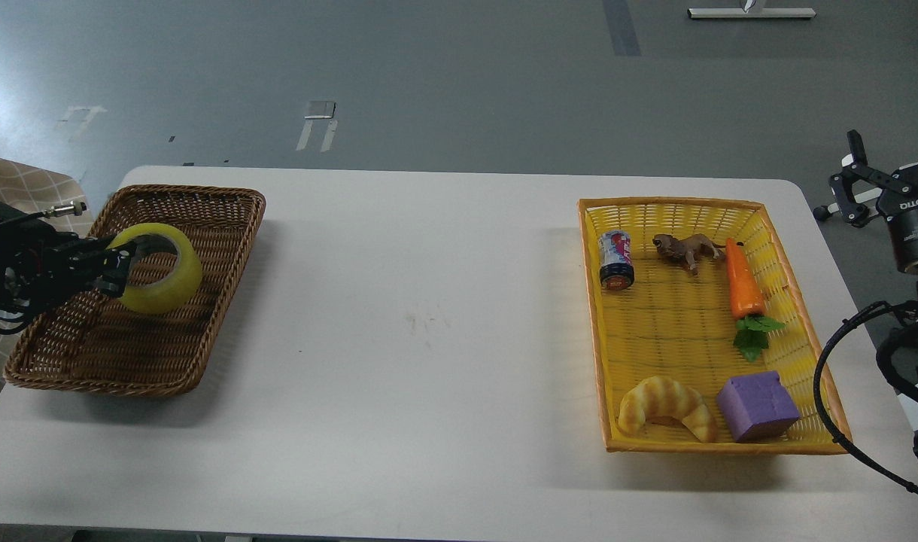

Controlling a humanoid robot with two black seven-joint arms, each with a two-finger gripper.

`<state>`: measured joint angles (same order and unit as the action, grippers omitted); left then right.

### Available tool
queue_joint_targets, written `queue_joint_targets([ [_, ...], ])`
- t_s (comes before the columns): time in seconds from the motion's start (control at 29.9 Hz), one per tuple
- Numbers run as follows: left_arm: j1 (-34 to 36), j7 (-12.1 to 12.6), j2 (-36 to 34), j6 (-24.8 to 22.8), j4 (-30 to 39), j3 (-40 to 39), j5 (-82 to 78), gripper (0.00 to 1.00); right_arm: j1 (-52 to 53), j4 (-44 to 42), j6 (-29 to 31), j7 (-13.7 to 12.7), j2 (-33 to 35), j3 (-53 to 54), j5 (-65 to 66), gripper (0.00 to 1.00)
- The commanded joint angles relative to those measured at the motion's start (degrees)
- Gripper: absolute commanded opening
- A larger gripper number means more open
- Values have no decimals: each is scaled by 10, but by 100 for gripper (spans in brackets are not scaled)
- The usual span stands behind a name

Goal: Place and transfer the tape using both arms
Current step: 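Carry the tape roll with the left gripper into the wicker basket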

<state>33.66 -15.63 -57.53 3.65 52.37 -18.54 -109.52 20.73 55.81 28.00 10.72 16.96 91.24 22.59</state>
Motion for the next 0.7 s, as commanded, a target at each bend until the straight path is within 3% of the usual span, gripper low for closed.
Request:
queue_joint_targets([
  [0.0, -14, -5, 6, 7, -15, 0, -1, 0, -1, 0, 0, 0, 0, 0, 0, 100],
  [0.33, -23, -8, 22, 8, -32, 0, 0, 0, -1, 0, 0, 0, 0, -1, 0, 100],
  [0.37, -23, -7, 23, 8, -32, 0, 0, 11, -1, 0, 0, 0, 0, -1, 0, 100],
  [0.43, -23, -7, 23, 8, -32, -1, 0, 24, -1, 0, 0, 0, 0, -1, 0, 100],
  [0.47, -23, -7, 23, 8, -32, 0, 1, 41, -1, 0, 0, 0, 0, -1, 0, 100],
  [0.53, -23, -7, 23, 9, -32, 0, 4, 58, -1, 0, 0, 0, 0, -1, 0, 100],
  [0.67, -22, -7, 23, 13, -32, -1, 8, 69, -2, 1, 0, 0, 0, -1, 0, 100],
])
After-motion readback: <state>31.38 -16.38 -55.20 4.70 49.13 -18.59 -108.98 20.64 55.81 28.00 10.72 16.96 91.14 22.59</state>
